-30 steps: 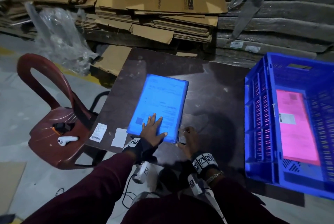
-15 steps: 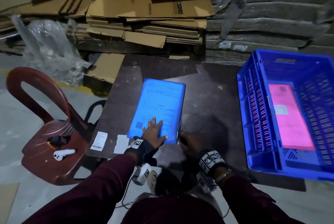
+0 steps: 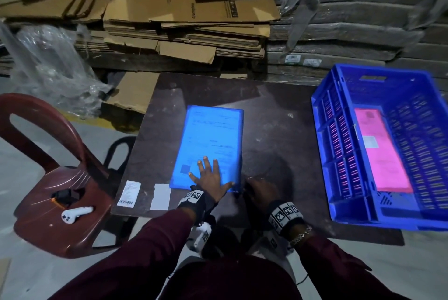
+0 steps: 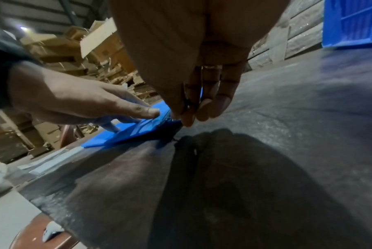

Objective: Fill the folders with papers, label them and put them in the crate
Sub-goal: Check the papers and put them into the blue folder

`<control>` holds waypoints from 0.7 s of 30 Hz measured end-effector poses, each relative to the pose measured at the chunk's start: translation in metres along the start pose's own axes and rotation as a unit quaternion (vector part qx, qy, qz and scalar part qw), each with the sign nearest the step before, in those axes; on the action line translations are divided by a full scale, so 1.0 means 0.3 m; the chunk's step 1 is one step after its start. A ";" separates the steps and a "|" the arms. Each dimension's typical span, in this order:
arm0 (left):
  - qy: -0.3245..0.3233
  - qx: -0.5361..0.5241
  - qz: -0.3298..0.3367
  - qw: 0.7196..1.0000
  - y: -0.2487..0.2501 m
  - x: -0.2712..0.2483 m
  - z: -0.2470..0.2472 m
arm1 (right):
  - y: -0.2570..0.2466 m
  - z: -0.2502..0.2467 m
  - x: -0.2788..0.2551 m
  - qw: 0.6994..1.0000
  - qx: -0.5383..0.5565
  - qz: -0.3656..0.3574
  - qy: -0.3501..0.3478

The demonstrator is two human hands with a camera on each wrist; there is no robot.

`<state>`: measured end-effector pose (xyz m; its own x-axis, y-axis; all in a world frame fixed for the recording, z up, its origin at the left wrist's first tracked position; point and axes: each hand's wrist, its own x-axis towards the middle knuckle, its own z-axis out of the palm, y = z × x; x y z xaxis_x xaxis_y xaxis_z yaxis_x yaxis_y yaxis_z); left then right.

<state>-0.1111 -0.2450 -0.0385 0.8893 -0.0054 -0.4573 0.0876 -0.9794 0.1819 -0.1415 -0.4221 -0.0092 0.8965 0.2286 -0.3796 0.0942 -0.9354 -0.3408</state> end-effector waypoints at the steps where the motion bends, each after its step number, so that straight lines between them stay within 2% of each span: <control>1: 0.001 -0.002 -0.013 1.000 0.015 -0.005 0.003 | 0.005 0.005 0.005 1.000 0.001 0.001 -0.009; 6: -0.012 -0.041 -0.002 0.999 0.000 0.023 0.077 | 0.030 -0.005 0.014 0.999 0.003 -0.025 -0.023; 8: -0.022 -0.044 -0.008 0.999 0.014 0.008 0.049 | 0.047 -0.013 0.029 0.999 0.003 -0.048 -0.008; 11: -0.028 -0.022 -0.022 0.999 0.036 0.004 0.030 | 0.057 -0.026 0.057 0.997 -0.030 -0.071 -0.032; 16: 0.041 -0.032 -0.041 0.998 0.017 0.051 0.075 | 0.082 -0.044 0.092 0.991 -0.032 -0.120 -0.043; 21: 0.006 -0.034 -0.031 0.999 0.045 0.013 0.029 | 0.115 -0.045 0.168 0.988 0.009 -0.151 -0.041</control>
<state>-0.1103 -0.2599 -0.0454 0.8868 0.0577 -0.4585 0.1728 -0.9616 0.2133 -0.0873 -0.4464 -0.0285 0.7901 0.5184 -0.3272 0.3438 -0.8166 -0.4637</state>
